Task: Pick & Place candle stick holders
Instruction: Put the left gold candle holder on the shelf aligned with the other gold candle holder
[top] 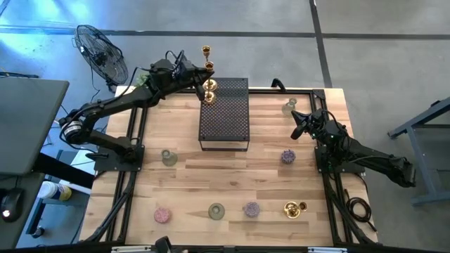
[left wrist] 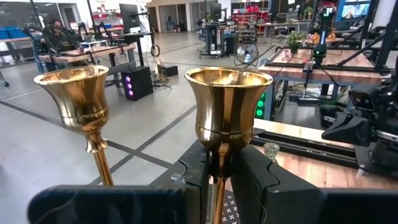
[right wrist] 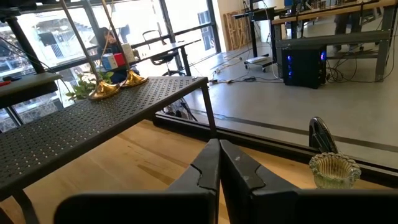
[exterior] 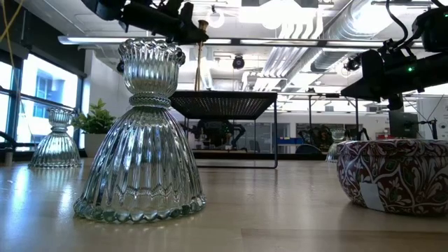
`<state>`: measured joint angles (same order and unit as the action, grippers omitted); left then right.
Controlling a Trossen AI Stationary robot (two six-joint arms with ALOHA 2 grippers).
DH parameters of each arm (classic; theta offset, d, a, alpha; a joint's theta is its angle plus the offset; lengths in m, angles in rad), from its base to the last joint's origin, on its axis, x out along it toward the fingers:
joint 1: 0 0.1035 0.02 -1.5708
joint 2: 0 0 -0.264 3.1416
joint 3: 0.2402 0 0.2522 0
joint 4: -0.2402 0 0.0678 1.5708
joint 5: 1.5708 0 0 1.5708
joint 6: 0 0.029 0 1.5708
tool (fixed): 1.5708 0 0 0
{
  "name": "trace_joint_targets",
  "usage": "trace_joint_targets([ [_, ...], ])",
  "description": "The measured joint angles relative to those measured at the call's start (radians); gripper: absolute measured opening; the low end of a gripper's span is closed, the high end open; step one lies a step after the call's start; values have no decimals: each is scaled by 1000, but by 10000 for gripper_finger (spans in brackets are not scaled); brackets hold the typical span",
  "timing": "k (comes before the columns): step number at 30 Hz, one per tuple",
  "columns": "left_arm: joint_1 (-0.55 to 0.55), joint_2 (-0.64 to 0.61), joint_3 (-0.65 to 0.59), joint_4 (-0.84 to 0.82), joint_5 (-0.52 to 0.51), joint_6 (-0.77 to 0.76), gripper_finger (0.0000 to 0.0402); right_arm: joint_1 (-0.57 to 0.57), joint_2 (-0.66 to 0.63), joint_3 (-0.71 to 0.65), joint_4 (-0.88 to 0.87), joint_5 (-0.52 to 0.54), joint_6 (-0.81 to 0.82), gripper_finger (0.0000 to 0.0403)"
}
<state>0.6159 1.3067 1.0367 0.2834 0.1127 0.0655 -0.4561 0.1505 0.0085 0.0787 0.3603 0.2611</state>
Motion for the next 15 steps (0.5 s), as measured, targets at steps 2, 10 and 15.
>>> trace_joint_targets([
  [2,0,0,0,-3,0,-2,44,0,0,0,0,0,0,0],
  [10,0,0,0,-13,0,-14,56,0,0,0,0,0,0,0],
  [15,0,0,0,-24,13,-17,99,0,0,0,0,0,0,0],
])
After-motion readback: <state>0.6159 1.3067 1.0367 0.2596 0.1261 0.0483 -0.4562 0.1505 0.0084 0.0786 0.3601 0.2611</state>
